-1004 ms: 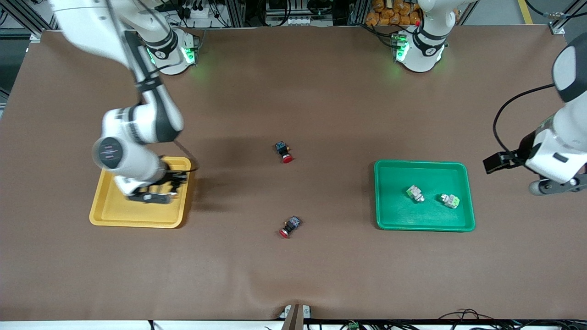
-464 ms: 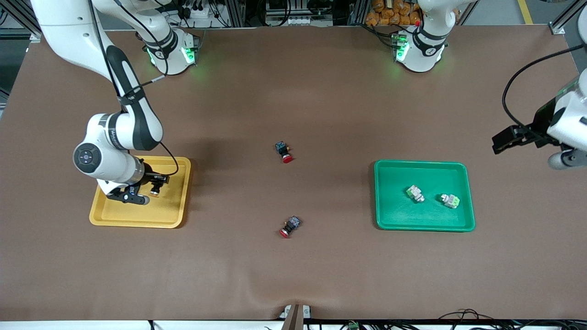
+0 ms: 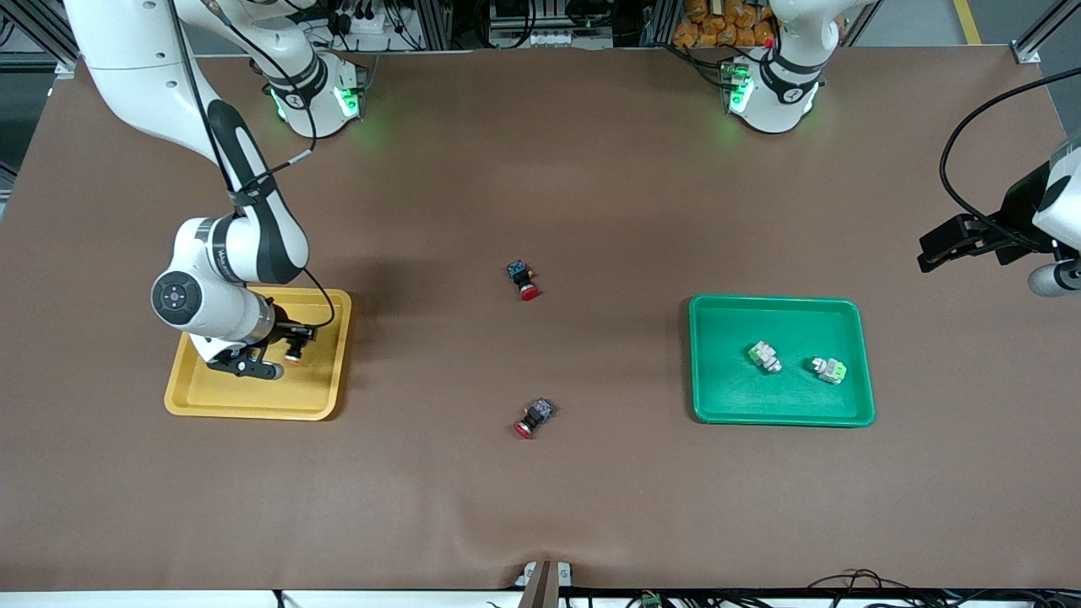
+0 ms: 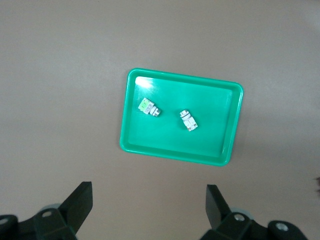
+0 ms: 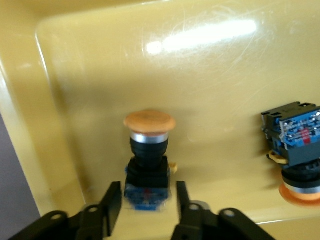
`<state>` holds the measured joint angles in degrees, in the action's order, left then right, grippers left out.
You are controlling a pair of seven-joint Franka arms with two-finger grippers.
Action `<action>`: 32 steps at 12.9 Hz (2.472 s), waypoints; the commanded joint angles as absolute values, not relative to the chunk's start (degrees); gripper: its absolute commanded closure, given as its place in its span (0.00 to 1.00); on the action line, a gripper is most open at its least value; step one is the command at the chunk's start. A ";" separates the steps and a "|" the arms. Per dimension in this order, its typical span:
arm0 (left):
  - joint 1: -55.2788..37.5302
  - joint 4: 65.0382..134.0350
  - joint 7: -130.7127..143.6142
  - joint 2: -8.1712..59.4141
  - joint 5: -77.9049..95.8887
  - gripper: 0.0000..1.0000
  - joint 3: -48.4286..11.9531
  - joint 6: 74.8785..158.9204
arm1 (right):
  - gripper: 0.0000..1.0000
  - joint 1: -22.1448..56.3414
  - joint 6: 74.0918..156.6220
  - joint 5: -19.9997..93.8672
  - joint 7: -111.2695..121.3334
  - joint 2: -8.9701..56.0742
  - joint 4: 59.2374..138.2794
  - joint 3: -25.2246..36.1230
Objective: Place green and yellow buttons in trays
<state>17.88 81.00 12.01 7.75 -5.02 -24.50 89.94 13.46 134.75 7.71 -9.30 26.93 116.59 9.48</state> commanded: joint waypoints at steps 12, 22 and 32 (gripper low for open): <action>-2.55 89.21 8.26 -1.06 -0.62 0.00 -0.88 89.82 | 0.00 1.43 95.73 7.56 -9.84 24.18 73.13 1.78; -2.64 91.40 8.00 -2.98 -0.62 0.00 -1.58 88.77 | 0.00 -1.14 85.38 3.96 -9.14 -0.12 84.29 -0.53; -2.64 95.36 7.73 -5.89 -0.62 0.00 -1.67 89.21 | 0.00 -2.29 85.09 -0.79 -0.79 -1.16 84.40 -0.53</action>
